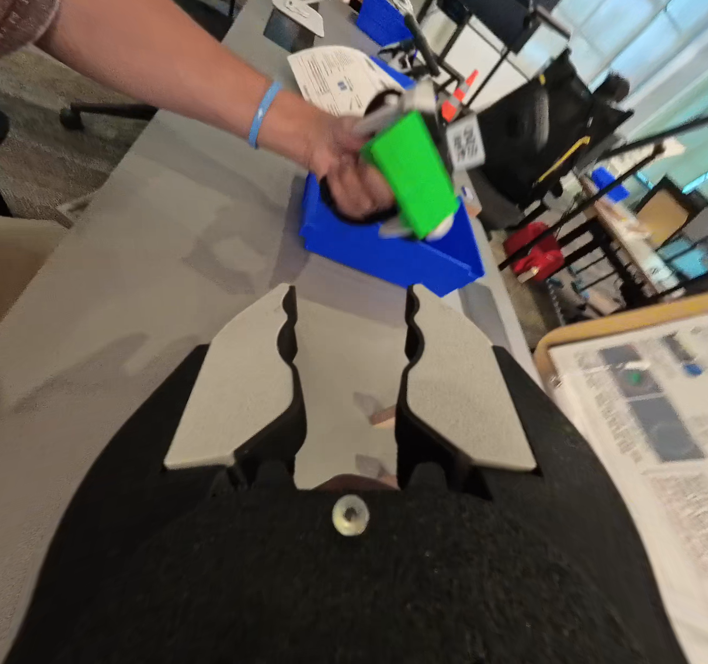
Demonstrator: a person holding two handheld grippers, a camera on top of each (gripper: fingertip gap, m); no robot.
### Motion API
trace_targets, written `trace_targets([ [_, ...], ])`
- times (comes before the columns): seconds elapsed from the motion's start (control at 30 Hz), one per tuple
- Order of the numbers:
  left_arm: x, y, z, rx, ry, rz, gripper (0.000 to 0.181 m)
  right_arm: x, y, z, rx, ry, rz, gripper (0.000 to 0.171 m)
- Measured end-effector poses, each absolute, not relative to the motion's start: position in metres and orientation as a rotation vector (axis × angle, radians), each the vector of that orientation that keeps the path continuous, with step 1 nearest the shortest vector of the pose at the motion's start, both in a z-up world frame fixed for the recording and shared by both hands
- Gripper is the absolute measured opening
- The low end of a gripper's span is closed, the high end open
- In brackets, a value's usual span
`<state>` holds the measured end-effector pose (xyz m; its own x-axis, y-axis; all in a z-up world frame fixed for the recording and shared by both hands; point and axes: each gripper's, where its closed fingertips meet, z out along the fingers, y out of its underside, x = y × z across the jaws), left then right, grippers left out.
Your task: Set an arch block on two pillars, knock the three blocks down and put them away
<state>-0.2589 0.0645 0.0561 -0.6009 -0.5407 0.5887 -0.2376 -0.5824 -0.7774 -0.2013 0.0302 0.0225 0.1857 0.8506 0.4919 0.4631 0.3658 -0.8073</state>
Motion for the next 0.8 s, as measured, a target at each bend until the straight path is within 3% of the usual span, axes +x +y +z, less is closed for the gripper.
trace_targets([
  [0.23,-0.208,0.021,0.042,-1.249,1.486,-2.422,0.065,-0.209,0.029,0.036,-1.171,-1.652,0.29,0.052],
  [0.37,-0.198,0.014,0.039,-1.249,1.488,-2.464,0.065,-0.207,0.021,0.025,-1.135,-1.748,0.233,0.033],
  [0.5,-0.194,0.016,0.027,-1.326,1.441,-2.427,0.066,-0.199,0.02,0.015,-1.184,-1.804,0.2,0.033],
  [0.67,-0.209,0.056,0.0,-1.496,1.13,-2.126,0.067,-0.171,0.049,0.026,-1.337,-1.802,0.187,0.032],
  [0.8,-0.218,0.052,-0.031,-1.591,0.901,-1.833,0.066,-0.139,0.11,0.008,-1.727,-1.764,0.205,0.032],
])
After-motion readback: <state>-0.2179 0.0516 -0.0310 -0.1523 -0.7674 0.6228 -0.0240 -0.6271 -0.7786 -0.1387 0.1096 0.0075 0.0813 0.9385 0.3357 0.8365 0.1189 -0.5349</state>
